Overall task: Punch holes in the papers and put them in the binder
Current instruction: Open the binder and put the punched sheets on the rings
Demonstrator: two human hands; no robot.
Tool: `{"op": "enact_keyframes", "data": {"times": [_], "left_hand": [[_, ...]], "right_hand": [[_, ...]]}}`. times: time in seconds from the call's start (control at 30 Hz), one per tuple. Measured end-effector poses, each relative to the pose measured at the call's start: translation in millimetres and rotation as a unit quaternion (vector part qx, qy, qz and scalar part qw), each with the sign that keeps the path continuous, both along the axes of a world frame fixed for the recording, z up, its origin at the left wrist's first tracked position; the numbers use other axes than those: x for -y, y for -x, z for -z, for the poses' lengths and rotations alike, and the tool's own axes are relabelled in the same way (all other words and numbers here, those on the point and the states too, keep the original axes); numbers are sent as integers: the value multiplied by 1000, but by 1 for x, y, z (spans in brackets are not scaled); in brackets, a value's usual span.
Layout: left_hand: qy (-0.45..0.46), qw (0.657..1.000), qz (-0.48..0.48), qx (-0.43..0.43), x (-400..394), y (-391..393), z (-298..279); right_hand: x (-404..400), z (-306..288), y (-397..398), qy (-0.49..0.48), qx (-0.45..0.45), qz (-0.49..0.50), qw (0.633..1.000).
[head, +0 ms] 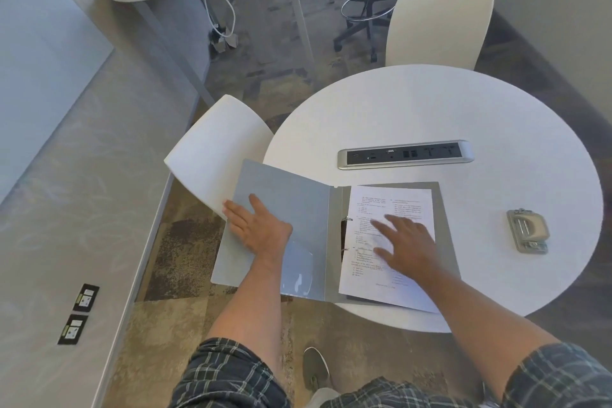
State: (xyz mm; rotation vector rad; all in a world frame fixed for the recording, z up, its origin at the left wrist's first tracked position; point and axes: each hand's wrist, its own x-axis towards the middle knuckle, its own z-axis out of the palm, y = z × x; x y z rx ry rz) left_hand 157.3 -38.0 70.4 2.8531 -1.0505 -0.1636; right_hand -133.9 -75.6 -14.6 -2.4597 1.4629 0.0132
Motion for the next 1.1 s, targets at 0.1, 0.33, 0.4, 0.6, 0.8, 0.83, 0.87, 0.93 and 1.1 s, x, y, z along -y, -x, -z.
{"op": "enact_keyframes", "data": {"times": [0.1, 0.33, 0.4, 0.6, 0.8, 0.83, 0.87, 0.93, 1.1], "left_hand": [[0, 999, -31, -22, -1, -7, -7], [-11, 999, -36, -5, -2, -16, -16], [-4, 1000, -31, 3, -3, -15, -15], [8, 1000, -25, 5, -5, -12, -14], [30, 999, -11, 18, 1, -7, -22], [28, 999, -8, 20, 3, -6, -24], [27, 999, -2, 24, 4, -4, -26], [25, 999, 19, 43, 6, 0, -28], [43, 990, 113, 74, 2, 22, -11]], "right_hand": [[-11, 0, -12, -23, -19, -103, 994], [-29, -4, -53, 3, -44, -378, 925], [-30, -6, -58, -4, -57, -388, 920], [-25, -5, -46, -64, -55, -356, 931], [-32, 6, -26, -183, -40, -244, 952], [-32, 7, -25, -196, -44, -238, 950], [-32, 8, -25, -206, -45, -232, 950], [-32, 8, -27, -211, -34, -216, 953], [-27, -2, -43, -178, 19, -145, 973]]}}
